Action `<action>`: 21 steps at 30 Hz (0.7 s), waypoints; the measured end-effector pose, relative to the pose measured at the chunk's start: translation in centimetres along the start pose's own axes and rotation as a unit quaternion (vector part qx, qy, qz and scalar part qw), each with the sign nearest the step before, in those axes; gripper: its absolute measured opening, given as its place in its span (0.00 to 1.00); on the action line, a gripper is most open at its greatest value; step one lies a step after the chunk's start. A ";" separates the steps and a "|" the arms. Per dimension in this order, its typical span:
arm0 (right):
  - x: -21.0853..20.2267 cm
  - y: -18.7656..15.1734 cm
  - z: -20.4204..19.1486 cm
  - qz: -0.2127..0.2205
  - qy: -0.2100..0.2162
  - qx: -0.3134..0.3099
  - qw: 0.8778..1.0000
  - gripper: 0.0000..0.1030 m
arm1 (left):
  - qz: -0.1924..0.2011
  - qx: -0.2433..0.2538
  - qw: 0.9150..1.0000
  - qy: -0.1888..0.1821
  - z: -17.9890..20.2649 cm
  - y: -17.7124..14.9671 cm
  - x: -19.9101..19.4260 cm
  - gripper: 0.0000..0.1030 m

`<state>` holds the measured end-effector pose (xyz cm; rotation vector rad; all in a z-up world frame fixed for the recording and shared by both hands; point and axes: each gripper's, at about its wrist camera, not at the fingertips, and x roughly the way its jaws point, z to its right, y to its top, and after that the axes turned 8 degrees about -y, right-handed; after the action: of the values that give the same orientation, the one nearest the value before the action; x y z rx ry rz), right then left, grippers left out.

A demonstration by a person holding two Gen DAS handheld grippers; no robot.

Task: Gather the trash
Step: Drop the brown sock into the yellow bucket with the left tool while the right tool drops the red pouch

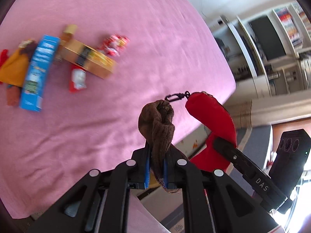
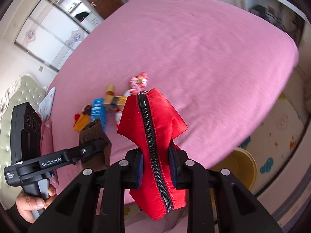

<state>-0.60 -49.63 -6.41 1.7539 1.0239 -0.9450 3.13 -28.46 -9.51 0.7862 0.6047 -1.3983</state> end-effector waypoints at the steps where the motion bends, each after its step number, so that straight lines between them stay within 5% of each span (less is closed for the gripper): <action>1: -0.2 -0.6 1.4 0.000 -0.003 0.013 1.000 0.21 | -0.011 0.005 1.000 -0.001 0.7 -0.5 1.1 0.10; 11: 1.0 -8.1 14.2 -0.031 -0.060 0.095 0.993 0.21 | -0.131 0.067 0.988 0.035 6.1 -7.5 14.8 0.10; 21: 4.2 -12.3 20.5 -0.073 -0.067 0.129 0.987 0.23 | -0.186 0.100 0.975 0.072 7.1 -10.6 23.1 0.10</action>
<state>-13.86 -64.09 -20.68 1.8138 0.9880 -1.3195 -5.66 -48.41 -24.40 0.9764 0.7596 -1.7753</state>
